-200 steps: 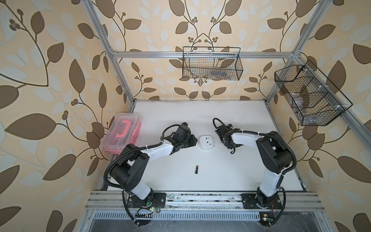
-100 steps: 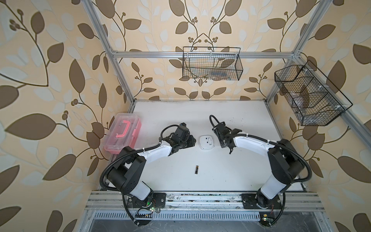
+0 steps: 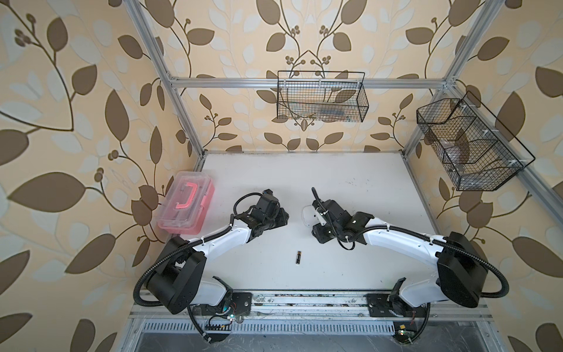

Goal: Insert the battery into the alarm
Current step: Pick up the battery at the center of the board.

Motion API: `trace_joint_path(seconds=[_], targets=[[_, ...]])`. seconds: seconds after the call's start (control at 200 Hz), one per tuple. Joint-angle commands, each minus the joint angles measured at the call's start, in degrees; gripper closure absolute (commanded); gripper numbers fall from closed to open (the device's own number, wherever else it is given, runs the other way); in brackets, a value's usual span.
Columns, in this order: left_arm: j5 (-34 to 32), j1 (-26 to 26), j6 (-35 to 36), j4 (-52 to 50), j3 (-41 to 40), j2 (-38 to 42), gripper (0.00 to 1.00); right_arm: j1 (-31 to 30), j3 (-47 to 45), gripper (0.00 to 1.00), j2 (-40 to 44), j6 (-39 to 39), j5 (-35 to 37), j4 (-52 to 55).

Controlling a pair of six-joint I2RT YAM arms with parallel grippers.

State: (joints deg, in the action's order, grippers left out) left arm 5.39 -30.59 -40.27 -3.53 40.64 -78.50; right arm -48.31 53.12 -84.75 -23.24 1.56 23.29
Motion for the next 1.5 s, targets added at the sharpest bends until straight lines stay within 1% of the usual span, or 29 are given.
trace_joint_path(seconds=[0.0, 0.2, 0.275, 0.32, 0.465, 0.61, 0.77, 0.875, 1.02, 1.115, 1.25, 1.315, 1.495], targets=[[0.0, 0.9, -1.5, -0.8, -1.0, 2.0, 0.60, -3.6, 0.0, 0.53, -2.9, -4.5, -4.8, -2.9], [-0.4, 1.0, -2.0, -3.5, -1.8, 4.7, 0.58, -9.7, 1.4, 0.50, -7.4, -8.1, -5.0, -3.6], [-1.0, 1.0, -1.7, -5.2, -1.8, 6.1, 0.57, -11.5, 1.7, 0.49, -8.0, -8.4, -3.8, -3.4], [-1.0, 1.0, -1.3, -6.4, -1.6, 6.8, 0.56, -12.5, 1.8, 0.47, -7.9, -8.1, -1.8, -3.0], [-1.6, 1.0, 0.0, -8.6, -1.2, 7.9, 0.54, -11.7, 1.4, 0.46, -7.8, -11.3, -1.0, -2.5], [-1.3, 1.5, 1.9, -10.5, 0.3, 7.7, 0.54, -12.1, 2.8, 0.47, -9.0, -15.6, 0.7, -1.8], [-0.1, 1.8, 2.8, -13.1, 1.3, 9.0, 0.54, -12.6, 4.2, 0.54, -12.4, -22.2, 2.3, -1.5], [0.1, 1.8, 2.6, -13.2, 0.6, 10.2, 0.54, -13.1, 4.7, 0.58, -13.7, -25.6, 5.3, -0.3], [0.6, 1.8, 4.5, -15.4, 0.9, 10.6, 0.54, -14.6, 5.3, 0.59, -15.1, -29.2, 7.5, -0.2], [1.0, 1.8, 5.6, -16.7, 1.6, 10.7, 0.54, -15.6, 6.5, 0.61, -17.2, -30.4, 7.8, -0.2], [1.2, 1.8, 6.2, -17.7, 2.1, 11.1, 0.54, -16.9, 8.5, 0.65, -19.7, -31.6, 9.4, 2.6], [1.3, 1.8, 6.4, -18.3, 2.0, 11.4, 0.54, -17.2, 8.9, 0.67, -20.2, -32.2, 10.3, 3.9], [1.1, 1.8, 6.3, -18.8, 0.8, 12.7, 0.55, -17.4, 10.6, 0.70, -22.3, -32.1, 11.4, 6.5]])
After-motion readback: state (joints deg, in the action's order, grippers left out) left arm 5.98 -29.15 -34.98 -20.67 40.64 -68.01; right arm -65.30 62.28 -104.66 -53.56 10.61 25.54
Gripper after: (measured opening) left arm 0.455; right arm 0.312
